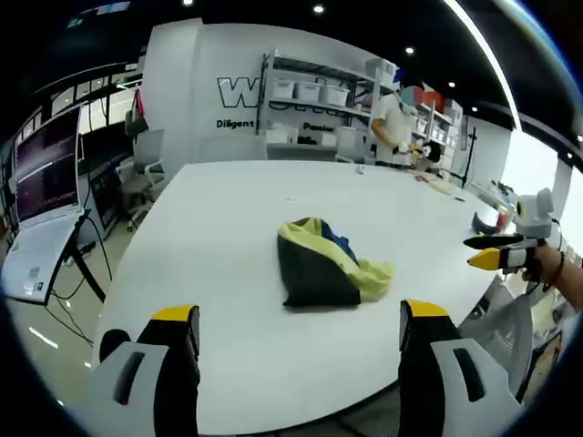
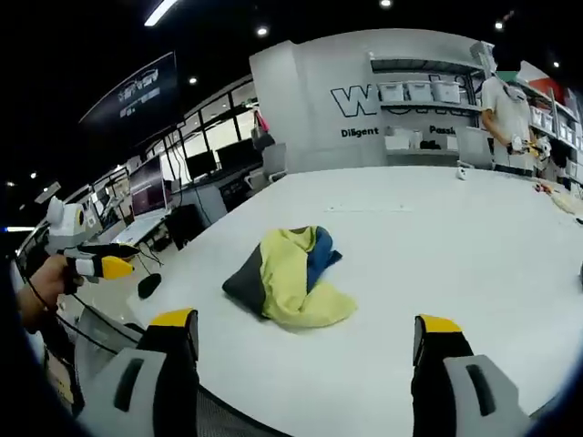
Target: Fold the garment on the visible template until the final outline fits inside the template.
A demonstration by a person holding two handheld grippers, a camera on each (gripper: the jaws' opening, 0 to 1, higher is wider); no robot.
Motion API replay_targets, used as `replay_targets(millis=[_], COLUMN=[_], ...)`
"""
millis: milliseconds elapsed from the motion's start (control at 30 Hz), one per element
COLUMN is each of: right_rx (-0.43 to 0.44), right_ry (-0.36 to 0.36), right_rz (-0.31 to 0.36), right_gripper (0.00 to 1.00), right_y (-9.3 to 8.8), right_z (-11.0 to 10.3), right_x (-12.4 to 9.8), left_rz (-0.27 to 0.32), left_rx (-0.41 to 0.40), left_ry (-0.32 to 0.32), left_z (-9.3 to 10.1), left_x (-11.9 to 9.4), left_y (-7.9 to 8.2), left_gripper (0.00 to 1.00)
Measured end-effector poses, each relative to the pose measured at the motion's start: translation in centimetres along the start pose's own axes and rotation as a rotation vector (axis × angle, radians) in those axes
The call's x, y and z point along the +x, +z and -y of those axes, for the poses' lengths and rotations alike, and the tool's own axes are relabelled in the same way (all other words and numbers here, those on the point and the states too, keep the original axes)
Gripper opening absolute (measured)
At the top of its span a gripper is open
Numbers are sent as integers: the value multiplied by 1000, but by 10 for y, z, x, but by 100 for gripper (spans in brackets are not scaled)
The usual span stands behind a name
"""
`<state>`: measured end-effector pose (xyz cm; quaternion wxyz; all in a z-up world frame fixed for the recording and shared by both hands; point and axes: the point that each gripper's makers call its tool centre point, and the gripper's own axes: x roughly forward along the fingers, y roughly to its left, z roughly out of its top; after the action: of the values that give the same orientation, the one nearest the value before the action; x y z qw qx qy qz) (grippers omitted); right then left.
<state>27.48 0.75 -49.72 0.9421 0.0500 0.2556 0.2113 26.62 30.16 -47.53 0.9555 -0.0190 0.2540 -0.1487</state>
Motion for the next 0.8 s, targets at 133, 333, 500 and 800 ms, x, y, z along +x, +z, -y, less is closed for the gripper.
replay_targets(millis=[133, 333, 500, 800], right_rx=[0, 6, 12, 9], right_ry=[-11, -11, -11, -6], right_rz=[8, 5, 9, 6], right_gripper=[96, 94, 94, 93], right_y=[1, -1, 0, -1], right_z=[2, 1, 2, -1], right_x=[-1, -1, -2, -1], left_rz=[-25, -37, -41, -41], left_rx=[5, 26, 20, 14], left_ry=[-1, -1, -3, -4], left_z=[1, 4, 4, 4], left_x=[2, 3, 4, 3], left_y=[-5, -6, -6, -6], left_gripper=[87, 87, 85, 85])
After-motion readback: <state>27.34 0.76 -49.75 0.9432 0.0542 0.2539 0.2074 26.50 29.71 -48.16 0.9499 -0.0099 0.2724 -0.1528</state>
